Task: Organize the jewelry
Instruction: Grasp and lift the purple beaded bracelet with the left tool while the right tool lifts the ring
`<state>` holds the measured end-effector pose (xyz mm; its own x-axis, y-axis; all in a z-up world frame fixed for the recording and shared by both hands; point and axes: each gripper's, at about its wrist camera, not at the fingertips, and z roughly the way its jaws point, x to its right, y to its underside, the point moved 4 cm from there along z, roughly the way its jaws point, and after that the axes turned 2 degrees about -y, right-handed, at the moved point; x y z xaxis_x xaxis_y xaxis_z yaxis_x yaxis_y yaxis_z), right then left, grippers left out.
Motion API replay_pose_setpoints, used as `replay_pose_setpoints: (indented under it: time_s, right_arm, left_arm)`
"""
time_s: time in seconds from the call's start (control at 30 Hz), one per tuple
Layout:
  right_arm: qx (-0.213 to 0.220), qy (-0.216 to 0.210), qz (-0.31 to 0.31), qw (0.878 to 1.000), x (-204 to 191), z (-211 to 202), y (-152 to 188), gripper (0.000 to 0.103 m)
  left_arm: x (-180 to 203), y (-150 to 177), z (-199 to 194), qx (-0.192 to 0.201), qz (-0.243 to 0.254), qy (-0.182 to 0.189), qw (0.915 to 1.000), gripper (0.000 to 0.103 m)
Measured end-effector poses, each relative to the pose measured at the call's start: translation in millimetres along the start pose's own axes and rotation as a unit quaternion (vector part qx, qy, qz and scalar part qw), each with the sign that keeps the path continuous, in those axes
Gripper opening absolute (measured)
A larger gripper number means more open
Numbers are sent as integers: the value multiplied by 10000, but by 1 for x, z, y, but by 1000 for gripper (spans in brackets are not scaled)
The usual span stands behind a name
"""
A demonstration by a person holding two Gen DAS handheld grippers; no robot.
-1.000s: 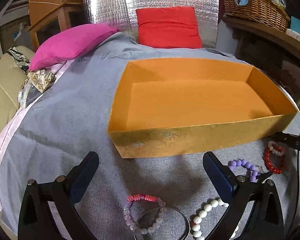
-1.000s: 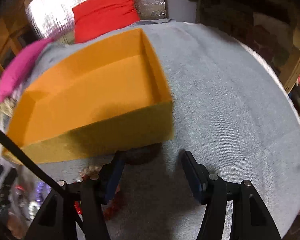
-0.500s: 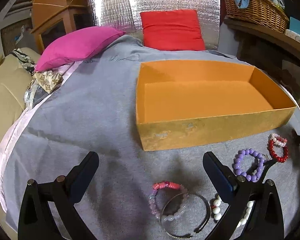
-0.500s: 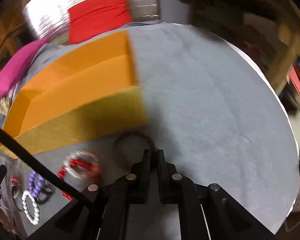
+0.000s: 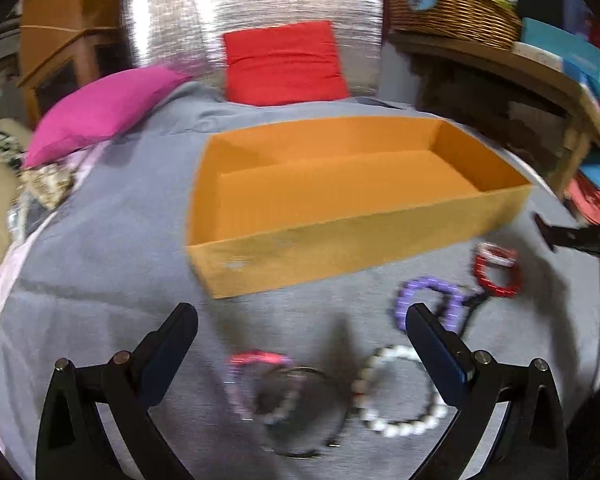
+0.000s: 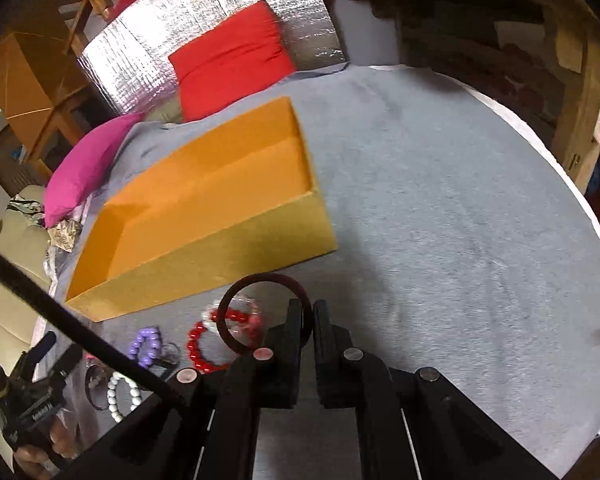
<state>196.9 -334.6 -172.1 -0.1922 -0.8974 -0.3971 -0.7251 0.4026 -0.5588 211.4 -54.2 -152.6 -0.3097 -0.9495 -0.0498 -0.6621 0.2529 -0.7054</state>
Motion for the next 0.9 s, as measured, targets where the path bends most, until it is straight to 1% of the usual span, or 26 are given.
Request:
replay_pose_setpoints:
  time_s: [0.07,0.17,0.2,0.23,0.27,0.3,0.33,0.4,0.47,0.5,0.53,0.6,0.63,0.67,0.7,0.77,0.8,0.9]
  right_arm:
    - [23,-42,-13,10000,-2,-4,4,6]
    - [-6,-114,-9,9999,-7,-1,3,6]
    - [-25,-118,-3,9999,-5,1,1,6]
    - [-48,-129,16,9999,-5,3,0,6]
    - [-75,-153,38,9998,-5,5,0,6]
    - [-87,-165,50,9998,-4,5,-1,6]
    - [-90,-171,57,9998,-4,5,-1,6]
    - [-88,-209,59,9997,-4,4,-1,6]
    - [-79,-227,58,9997,-3,3,-1,6]
    - [-86,-240,55,9997,-2,3,-2,6]
    - [-92,-252,58,9996,-2,3,-2,6]
    - [-100,-265,54,9996,-1,4,-2,6]
    - [-107,-289,41,9995,-2,4,-3,6]
    - [-114,-303,12,9995,-3,4,-2,6]
    - [-116,-310,-17,9995,-4,4,-2,6]
    - [-101,-369,-53,9993,-7,2,-2,6]
    - [-86,-394,-63,9992,-7,1,-2,6]
    - [2,-492,-82,9988,-12,-2,-3,6]
  left_arm:
    - [15,2,3,-129,149,305,9993,103]
    - [34,5,9,-256,374,660,9968,102]
    - [40,6,11,-304,435,768,9956,99]
    - [46,7,14,-352,479,839,9947,89]
    - [51,8,17,-425,530,897,9936,84]
    - [57,9,23,-558,580,972,9920,75]
    - [61,10,27,-634,573,1010,9912,70]
    - [64,8,37,-739,494,1018,9908,67]
    - [68,5,42,-738,496,1029,9907,63]
    - [71,4,44,-730,533,1031,9906,58]
    - [74,4,45,-724,581,1022,9904,49]
    - [76,3,50,-737,695,978,9900,46]
    - [77,3,50,-709,734,981,9899,39]
    - [77,3,49,-698,754,1025,9894,34]
    - [78,3,48,-697,739,1107,9886,24]
    - [74,2,47,-711,645,1231,9877,18]
    - [71,2,47,-745,570,1315,9869,10]
    - [63,1,39,-720,385,1529,9849,10]
